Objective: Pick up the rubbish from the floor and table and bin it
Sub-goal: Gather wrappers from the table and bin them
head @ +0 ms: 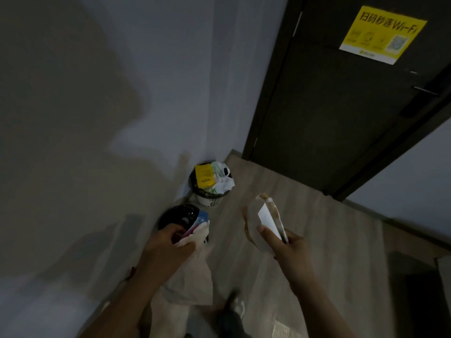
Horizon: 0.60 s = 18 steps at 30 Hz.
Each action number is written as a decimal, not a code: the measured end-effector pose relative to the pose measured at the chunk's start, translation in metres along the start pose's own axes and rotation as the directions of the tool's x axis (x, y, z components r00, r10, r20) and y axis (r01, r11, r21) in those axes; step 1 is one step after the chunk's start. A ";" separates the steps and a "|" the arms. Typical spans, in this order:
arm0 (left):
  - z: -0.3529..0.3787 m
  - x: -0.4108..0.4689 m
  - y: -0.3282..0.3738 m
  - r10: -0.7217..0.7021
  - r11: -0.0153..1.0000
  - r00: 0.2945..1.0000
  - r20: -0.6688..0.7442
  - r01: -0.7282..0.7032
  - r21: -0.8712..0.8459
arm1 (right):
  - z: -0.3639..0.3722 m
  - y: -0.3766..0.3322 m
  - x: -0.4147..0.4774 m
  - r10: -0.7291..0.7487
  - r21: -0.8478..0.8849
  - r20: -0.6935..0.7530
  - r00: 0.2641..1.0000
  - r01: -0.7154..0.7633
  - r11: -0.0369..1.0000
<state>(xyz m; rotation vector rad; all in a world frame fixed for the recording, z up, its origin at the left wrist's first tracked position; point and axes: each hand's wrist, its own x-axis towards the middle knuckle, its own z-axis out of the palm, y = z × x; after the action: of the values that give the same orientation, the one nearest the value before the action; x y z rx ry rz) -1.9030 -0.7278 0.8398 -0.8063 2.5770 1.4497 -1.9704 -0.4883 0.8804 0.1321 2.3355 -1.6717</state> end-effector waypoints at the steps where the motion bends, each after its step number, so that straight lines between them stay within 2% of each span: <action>1: 0.002 0.013 0.005 -0.005 1.000 1.000 -0.013 0.005 0.009 | 0.000 -0.002 0.013 0.003 0.003 0.009 1.000 -0.003 1.000; 10: 0.036 0.136 0.074 -0.026 0.997 0.994 -0.105 0.034 0.075 | -0.032 -0.021 0.172 0.022 0.031 0.067 0.997 -0.024 0.999; 18: 0.067 0.230 0.118 -0.111 0.990 0.986 -0.127 0.120 0.072 | -0.048 -0.034 0.298 0.025 -0.090 0.126 0.992 -0.013 0.996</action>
<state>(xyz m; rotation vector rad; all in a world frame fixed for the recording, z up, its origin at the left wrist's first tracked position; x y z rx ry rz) -2.1689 -0.7176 0.8223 -1.0459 2.6062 1.2964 -2.2721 -0.4784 0.8467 0.0295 2.3013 -1.5178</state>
